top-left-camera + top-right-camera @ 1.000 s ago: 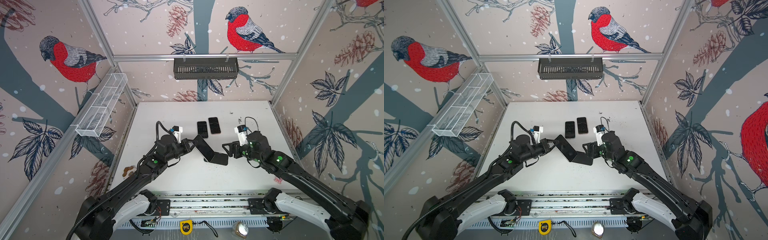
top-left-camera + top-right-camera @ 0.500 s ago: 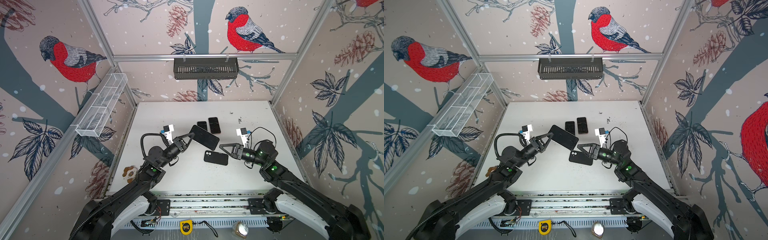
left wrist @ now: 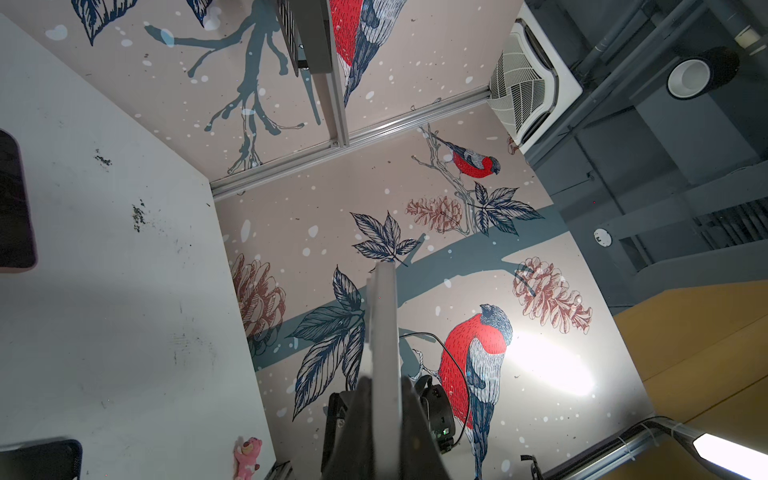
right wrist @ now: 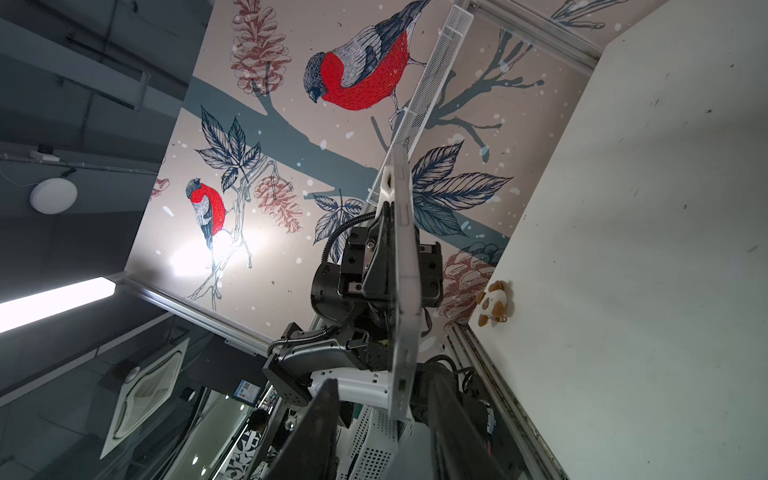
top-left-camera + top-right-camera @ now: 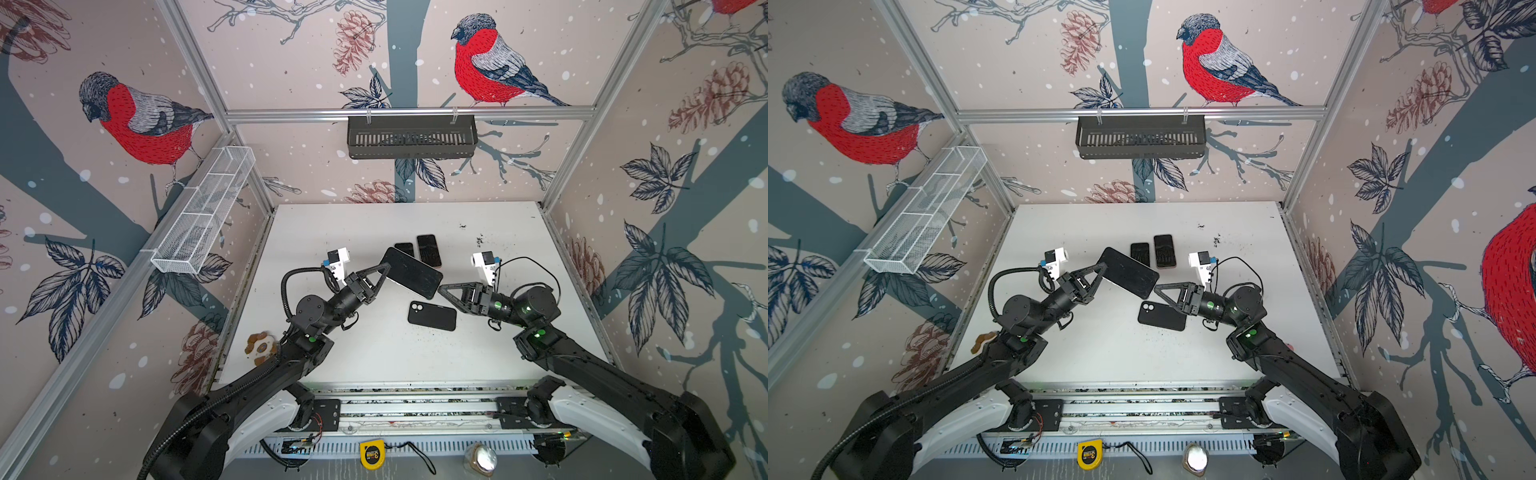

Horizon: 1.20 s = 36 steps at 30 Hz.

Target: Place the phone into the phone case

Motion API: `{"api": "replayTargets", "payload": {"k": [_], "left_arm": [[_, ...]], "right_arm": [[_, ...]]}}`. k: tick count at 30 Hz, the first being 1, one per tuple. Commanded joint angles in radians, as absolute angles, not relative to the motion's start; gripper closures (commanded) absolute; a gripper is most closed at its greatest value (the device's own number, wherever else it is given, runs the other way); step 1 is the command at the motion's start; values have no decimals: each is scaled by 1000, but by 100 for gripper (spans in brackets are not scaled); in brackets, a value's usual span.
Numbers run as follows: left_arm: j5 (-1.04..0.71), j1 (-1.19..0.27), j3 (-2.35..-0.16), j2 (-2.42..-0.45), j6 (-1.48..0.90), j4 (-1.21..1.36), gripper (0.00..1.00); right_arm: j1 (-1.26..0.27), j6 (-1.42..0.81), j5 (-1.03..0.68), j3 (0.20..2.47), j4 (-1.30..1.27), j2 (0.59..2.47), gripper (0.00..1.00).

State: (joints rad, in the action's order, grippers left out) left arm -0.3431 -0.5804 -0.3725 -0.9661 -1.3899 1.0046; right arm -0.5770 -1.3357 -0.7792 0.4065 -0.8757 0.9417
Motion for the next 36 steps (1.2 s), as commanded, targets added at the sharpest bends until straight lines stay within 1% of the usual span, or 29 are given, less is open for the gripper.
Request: {"api": "replayTargets", "payload": {"k": [1, 5, 7, 9, 12, 14, 16, 18, 19, 20, 21, 22, 24, 25, 26, 28, 30, 34, 36], "left_arm": [[-339, -591, -373, -979, -1419, 1101, 100], [-329, -613, -376, -1010, -1422, 1124, 100], [-327, -622, -379, -1032, -1427, 1142, 100], [-328, -630, -383, -1052, -1433, 1160, 100], [-327, -638, -387, -1072, -1439, 1175, 100], [-327, -641, -389, -1078, -1439, 1174, 100], [-327, -643, -386, -1081, -1443, 1173, 100], [-338, -643, -385, -1083, -1430, 1164, 75], [-356, -639, -390, -1079, -1412, 1139, 67], [-374, -635, -405, -1071, -1382, 1069, 60], [-398, -631, -439, -1055, -1318, 928, 57], [-399, -634, -499, -1040, -1218, 721, 55], [-313, -662, -638, -1048, -1005, 292, 54], [-251, -684, -713, -1078, -910, 124, 55], [-211, -697, -761, -1119, -849, 22, 56], [-179, -719, -836, -1225, -769, -111, 65], [-142, -746, -888, -1329, -720, -178, 72], [-8, -803, -991, -1511, -649, -306, 74], [10, -814, -1053, -1591, -633, -358, 74]], "right_arm": [[-578, -1353, -792, 421, -951, 949, 66], [-578, -1362, -788, 431, -976, 973, 69], [-577, -1373, -791, 436, -996, 989, 74], [-579, -1377, -793, 442, -1008, 1001, 77], [-578, -1374, -796, 446, -1016, 1014, 86], [-576, -1368, -796, 445, -1017, 1011, 95], [-564, -1332, -775, 443, -961, 983, 97], [-537, -1275, -746, 451, -852, 932, 98], [-510, -1227, -730, 468, -755, 897, 99], [-486, -1167, -707, 491, -635, 862, 99], [-458, -1068, -665, 533, -475, 825, 99], [-431, -971, -610, 583, -286, 790, 99], [-385, -813, -511, 673, -8, 768, 99], [-361, -748, -471, 707, 102, 771, 99], [-337, -702, -442, 729, 171, 772, 99], [-285, -643, -415, 741, 271, 768, 100], [-232, -620, -439, 728, 299, 758, 99], [-160, -611, -508, 695, 301, 747, 99], [-147, -604, -523, 689, 305, 749, 99]]}}
